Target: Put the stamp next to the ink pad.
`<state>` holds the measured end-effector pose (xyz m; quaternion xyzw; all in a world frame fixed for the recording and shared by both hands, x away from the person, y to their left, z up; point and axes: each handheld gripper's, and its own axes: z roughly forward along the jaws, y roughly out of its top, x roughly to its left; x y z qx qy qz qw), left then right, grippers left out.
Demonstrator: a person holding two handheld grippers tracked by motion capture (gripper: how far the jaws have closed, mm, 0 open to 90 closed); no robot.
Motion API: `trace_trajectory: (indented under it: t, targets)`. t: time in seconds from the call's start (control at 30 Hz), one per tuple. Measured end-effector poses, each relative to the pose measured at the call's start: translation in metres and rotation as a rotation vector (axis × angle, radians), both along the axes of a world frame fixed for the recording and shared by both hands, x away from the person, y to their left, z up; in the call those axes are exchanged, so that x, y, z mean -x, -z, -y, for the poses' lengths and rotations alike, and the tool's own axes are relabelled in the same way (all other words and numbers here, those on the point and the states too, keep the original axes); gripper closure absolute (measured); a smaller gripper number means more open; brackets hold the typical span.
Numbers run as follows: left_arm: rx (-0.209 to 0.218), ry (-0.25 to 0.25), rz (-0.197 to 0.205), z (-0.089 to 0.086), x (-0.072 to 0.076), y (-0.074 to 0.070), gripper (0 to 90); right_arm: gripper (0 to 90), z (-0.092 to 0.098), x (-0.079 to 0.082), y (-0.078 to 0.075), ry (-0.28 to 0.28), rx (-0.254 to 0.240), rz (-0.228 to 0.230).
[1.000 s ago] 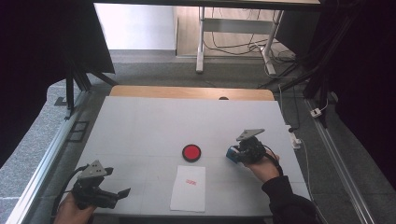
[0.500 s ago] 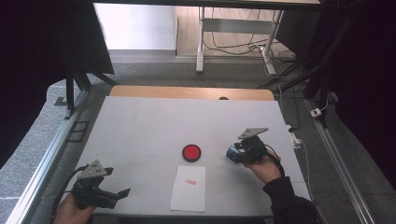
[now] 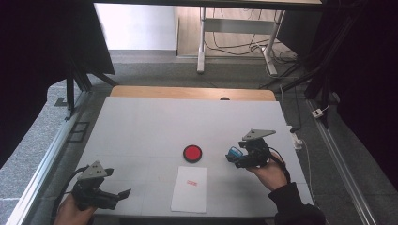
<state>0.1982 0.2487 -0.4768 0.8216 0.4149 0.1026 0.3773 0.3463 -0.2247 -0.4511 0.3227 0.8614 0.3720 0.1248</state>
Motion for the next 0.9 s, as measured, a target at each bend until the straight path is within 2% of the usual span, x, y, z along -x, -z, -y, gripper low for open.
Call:
trace_trajectory:
  t: [0.27, 0.83, 0.9]
  targets:
    - [-0.002, 0.000, 0.001, 0.000, 0.000, 0.000, 1.4, 14.8, 0.004, 0.010, -0.002, 0.024, -0.024, -0.004]
    - [-0.004, 0.003, 0.003, 0.000, 0.000, 0.000, 1.4, 4.2, 0.020, 0.042, -0.013, 0.059, -0.066, 0.041]
    - [-0.005, 0.005, 0.003, 0.000, 0.000, 0.000, 1.3, 3.4, 0.022, 0.046, -0.014, 0.066, -0.060, 0.049]
